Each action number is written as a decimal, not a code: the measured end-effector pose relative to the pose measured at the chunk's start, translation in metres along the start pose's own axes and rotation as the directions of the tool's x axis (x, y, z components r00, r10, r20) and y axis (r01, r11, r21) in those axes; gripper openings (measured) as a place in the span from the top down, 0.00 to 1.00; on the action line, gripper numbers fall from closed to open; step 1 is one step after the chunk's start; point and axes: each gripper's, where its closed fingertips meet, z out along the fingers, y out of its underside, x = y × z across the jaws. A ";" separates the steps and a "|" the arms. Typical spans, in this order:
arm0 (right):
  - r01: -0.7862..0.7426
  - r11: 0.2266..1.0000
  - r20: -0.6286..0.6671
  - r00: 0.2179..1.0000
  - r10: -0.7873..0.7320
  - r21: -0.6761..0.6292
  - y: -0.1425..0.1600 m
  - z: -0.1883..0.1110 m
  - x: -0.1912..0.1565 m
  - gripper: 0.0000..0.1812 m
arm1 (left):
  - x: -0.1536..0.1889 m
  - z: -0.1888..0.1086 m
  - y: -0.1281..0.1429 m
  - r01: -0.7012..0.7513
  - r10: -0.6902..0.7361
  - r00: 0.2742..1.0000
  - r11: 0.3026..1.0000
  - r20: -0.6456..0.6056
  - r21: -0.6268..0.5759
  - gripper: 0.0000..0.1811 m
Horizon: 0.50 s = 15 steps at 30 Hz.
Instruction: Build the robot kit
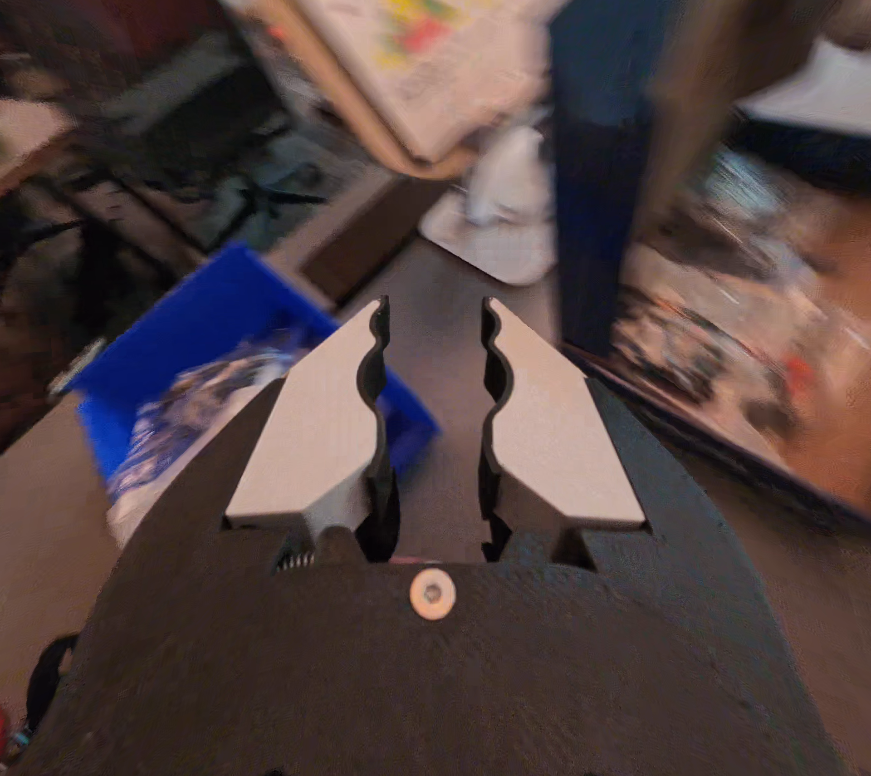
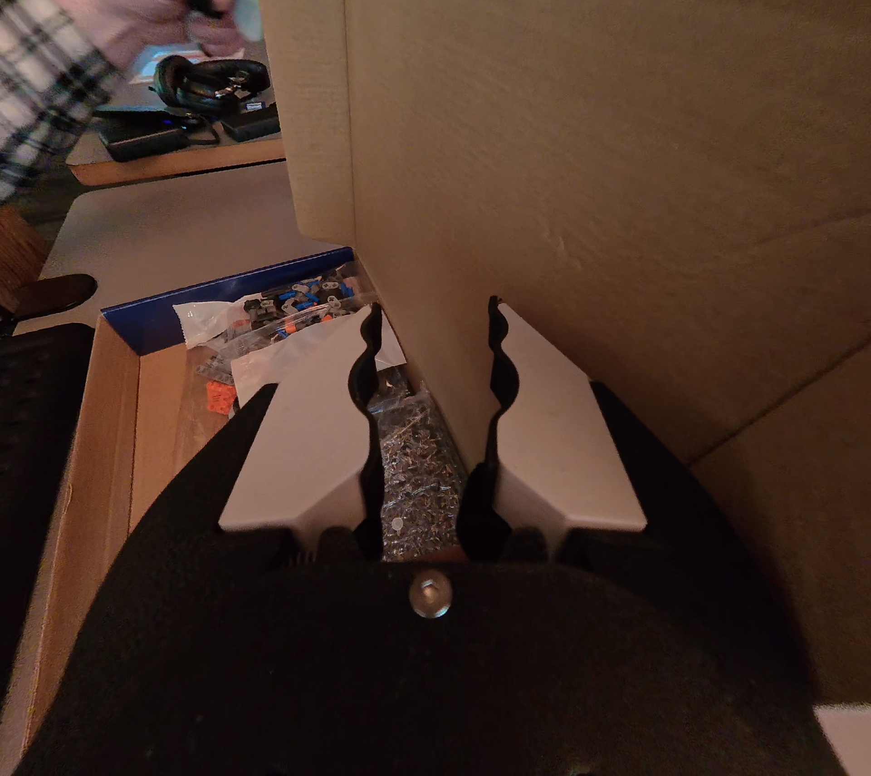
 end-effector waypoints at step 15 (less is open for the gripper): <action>0.001 1.000 0.002 1.000 -0.001 -0.005 0.001 -0.001 -0.002 0.75 | 0.221 0.092 0.103 -0.456 0.332 0.878 0.800 -0.346 -0.390 0.64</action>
